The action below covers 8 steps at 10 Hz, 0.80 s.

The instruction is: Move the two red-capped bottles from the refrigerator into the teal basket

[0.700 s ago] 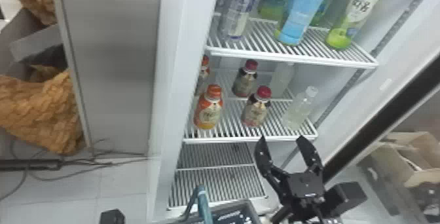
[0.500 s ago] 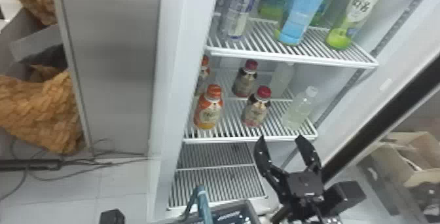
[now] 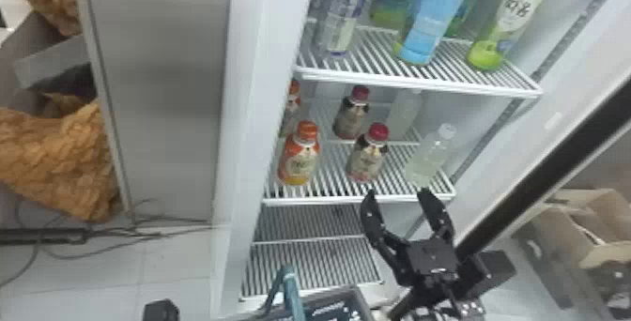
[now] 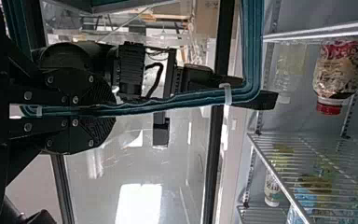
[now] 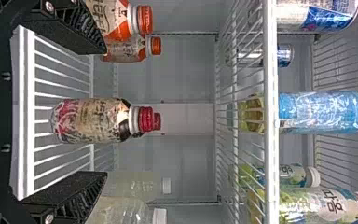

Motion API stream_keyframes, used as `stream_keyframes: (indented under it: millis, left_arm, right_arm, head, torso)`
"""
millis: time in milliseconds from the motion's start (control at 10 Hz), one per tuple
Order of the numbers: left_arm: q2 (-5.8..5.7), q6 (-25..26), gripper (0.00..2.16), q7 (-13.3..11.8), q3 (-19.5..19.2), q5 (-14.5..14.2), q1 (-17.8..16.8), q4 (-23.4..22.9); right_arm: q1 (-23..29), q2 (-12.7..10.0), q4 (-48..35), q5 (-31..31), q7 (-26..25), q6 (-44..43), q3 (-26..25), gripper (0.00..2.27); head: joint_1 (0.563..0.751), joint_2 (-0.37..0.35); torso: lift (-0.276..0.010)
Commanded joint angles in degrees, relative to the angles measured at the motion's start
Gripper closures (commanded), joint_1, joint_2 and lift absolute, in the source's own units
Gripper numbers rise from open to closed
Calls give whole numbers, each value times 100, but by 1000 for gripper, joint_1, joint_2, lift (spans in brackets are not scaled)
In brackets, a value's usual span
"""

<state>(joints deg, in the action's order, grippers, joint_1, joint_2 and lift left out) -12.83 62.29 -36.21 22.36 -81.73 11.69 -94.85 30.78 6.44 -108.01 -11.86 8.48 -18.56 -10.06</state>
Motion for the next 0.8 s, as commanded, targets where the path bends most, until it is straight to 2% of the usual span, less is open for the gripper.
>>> stream_keyframes:
  millis: [0,700]
  left_arm:
    - [0,0,1076,0,3,-8,-3,0]
    - [0,0,1076,0,26,-20,-17,14]
  right_arm:
    - [-181,33,163,-14,39,27,12,81]
    - [-1067,173,796,78,215,548,-11,79]
  head:
    - [695,-350]
    - [695,-350]
  torso:
    - [-228]
    - [-228]
